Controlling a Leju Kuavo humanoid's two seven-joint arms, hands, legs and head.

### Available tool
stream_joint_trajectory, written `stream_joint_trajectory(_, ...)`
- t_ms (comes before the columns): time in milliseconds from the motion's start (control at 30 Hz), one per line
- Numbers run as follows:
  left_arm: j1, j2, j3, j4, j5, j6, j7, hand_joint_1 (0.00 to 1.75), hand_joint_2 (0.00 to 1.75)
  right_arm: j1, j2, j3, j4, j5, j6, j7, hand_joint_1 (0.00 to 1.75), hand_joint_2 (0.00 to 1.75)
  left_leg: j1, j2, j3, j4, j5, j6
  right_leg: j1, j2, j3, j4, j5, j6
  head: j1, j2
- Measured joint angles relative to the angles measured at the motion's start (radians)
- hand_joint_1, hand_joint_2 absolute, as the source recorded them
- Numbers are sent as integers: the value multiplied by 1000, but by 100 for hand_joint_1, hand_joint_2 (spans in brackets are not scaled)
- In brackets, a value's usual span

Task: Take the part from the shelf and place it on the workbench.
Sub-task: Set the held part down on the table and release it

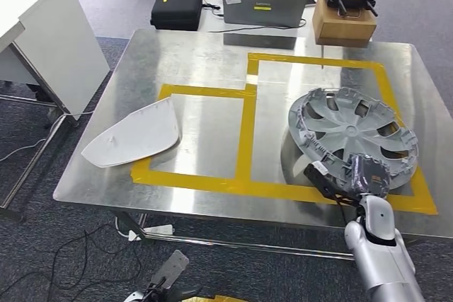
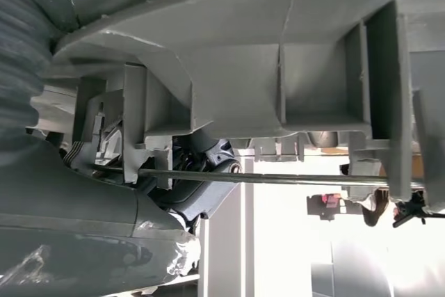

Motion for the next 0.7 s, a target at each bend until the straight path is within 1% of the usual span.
stream_joint_trajectory(533,0,0,0,0,10,8,0,0,175,0,0,0,-2,-4,-6,19,162,175,0,0,0,0,0,0,0,0,0,0,0,0,0,0)
stream_joint_trajectory(667,0,0,-1,0,7,11,0,0,175,1,0,0,-2,-2,-9,21,0,0,0,0,0,0,0,0,0,0,0,0,0,0,0,0)
stream_joint_trajectory(700,0,0,-2,0,5,13,0,0,175,1,0,0,-2,-2,-7,21,0,0,0,0,0,0,0,0,0,0,0,0,0,0,0,0)
